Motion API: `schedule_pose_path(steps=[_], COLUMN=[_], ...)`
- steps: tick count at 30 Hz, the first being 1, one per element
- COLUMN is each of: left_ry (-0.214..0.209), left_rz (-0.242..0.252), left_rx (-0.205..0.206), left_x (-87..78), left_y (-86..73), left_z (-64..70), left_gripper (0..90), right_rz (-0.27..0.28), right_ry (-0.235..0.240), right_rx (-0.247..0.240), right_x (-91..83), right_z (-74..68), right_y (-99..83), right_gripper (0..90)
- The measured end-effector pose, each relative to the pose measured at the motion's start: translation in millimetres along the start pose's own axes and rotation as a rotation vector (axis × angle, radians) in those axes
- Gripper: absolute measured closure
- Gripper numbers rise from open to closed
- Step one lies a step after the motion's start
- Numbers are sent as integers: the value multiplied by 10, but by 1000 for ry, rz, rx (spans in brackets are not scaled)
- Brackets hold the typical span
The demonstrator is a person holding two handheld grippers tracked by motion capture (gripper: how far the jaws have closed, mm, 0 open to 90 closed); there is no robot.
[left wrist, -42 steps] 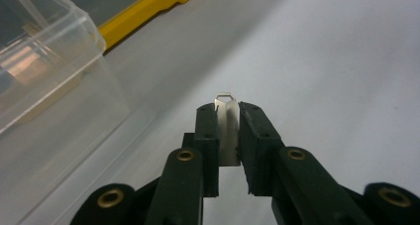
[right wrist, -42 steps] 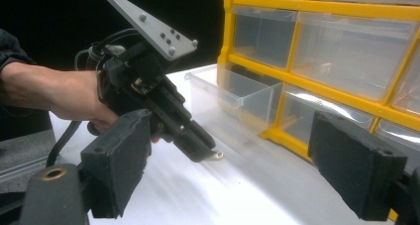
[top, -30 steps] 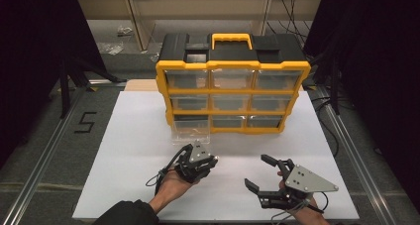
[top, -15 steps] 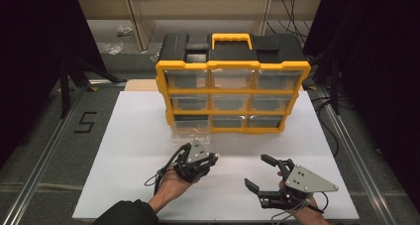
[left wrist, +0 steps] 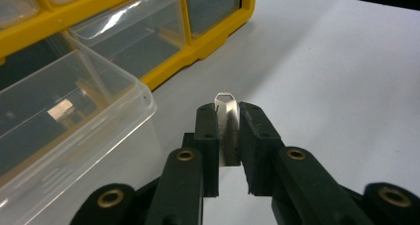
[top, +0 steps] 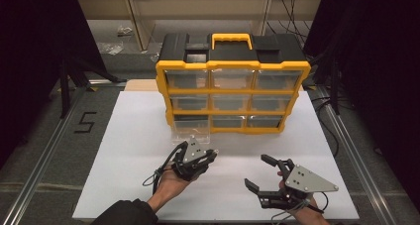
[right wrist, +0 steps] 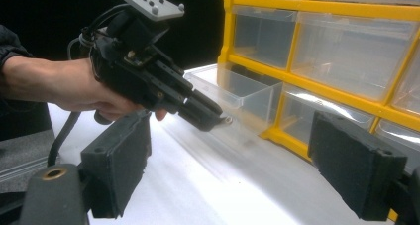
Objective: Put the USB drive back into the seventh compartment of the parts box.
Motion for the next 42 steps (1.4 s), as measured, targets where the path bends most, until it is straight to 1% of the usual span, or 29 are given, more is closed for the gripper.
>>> schedule_pose_path(steps=[7,11,14,17,20,22,25,27,34,39,42], left_ry=[7,26,48,62,69,76,85,95,134,149,155], left_rz=[15,33,64,78,84,88,98,107,122,128,122], left_rx=[1,9,-14,-33,-38,-32,-34,-42,-76,-98,-107], left_x=[-18,-63,-128,-167,-180,-190,-211,-229,-289,-304,-303], left_y=[8,37,57,50,53,62,75,79,71,65,49], left_z=[-8,-53,-122,-172,-189,-196,-217,-243,-353,-406,-442], left_gripper=[786,786,786,786,786,786,786,786,786,786,786], right_rz=[0,1,0,0,0,0,0,0,0,1,-1], right_ry=[0,0,0,0,0,0,0,0,1,0,-1], right_rx=[0,0,0,0,0,0,0,1,1,0,1], right_x=[0,-1,0,0,0,0,0,0,1,4,3], right_z=[0,0,1,0,-2,-1,1,1,-1,-1,0], right_y=[0,1,0,0,0,0,0,0,0,-1,-1], right_gripper=[178,178,178,178,178,178,178,178,178,178,178])
Point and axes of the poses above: each handheld gripper's, and its own axes: x roughly forward along the jaws, y roughly out of its top, z roughly to its right, the point moved 1 cm from there along x, roughly forward along the jaws, and after that the axes turned 11 degrees about x, right-handed, at the moved point
